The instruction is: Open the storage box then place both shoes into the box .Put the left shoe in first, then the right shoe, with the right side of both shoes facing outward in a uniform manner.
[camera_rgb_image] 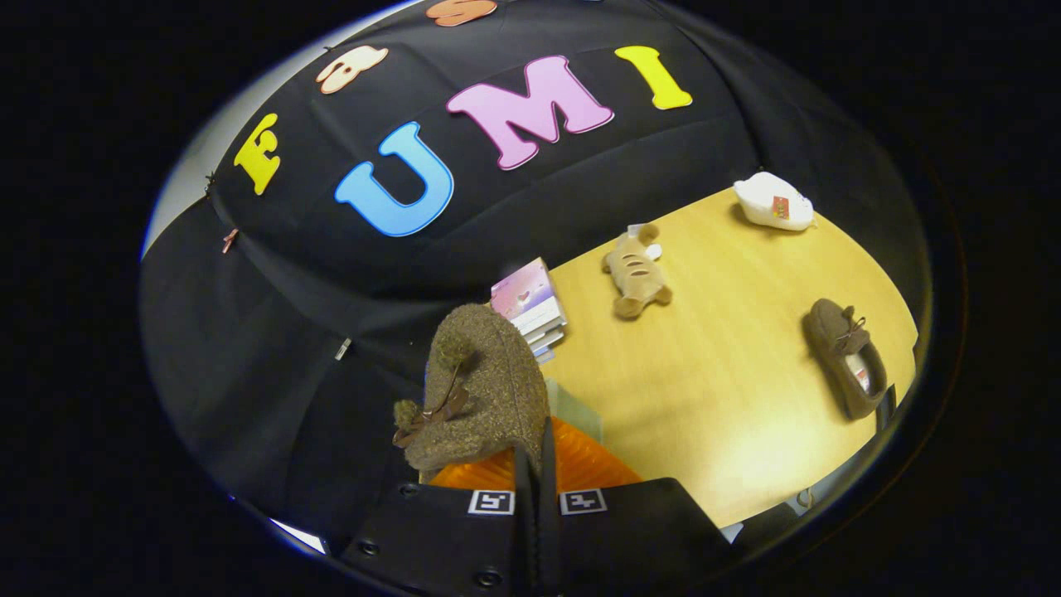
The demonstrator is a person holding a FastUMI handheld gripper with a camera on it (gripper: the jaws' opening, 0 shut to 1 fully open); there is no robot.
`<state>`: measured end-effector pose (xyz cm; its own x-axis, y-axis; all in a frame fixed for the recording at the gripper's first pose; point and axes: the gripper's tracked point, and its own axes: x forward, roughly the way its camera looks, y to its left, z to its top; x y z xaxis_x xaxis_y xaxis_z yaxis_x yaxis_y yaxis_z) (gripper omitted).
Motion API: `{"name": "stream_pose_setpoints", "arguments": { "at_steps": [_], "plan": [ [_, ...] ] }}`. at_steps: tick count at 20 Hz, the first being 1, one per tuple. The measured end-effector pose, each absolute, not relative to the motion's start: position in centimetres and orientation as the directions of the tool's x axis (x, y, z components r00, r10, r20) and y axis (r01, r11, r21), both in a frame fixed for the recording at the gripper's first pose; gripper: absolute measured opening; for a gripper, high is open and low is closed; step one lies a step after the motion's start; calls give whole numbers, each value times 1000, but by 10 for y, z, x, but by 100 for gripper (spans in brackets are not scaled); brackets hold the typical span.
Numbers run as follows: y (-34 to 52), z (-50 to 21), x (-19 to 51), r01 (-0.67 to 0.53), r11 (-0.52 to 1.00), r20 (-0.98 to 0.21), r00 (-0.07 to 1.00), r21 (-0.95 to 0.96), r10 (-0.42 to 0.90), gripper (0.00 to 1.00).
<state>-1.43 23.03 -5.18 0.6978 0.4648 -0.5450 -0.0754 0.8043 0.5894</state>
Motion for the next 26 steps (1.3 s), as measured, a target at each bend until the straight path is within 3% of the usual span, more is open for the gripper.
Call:
{"name": "stream_pose_setpoints", "arguments": {
  "at_steps": [8, 17, 19, 20, 24, 26],
  "plan": [
    [333, -106, -17, -39, 824, -637, 614, 566, 467, 6],
    [376, -180, -18, 39, 850, -745, 503, 525, 437, 8],
    [387, -188, -28, 25, 844, -754, 464, 536, 465, 21],
    [395, -183, -33, 2, 830, -743, 445, 558, 499, 33],
    [400, -160, -43, -115, 803, -700, 429, 585, 571, 98],
    [385, -146, -46, -166, 801, -681, 445, 575, 582, 99]
  ]
}}
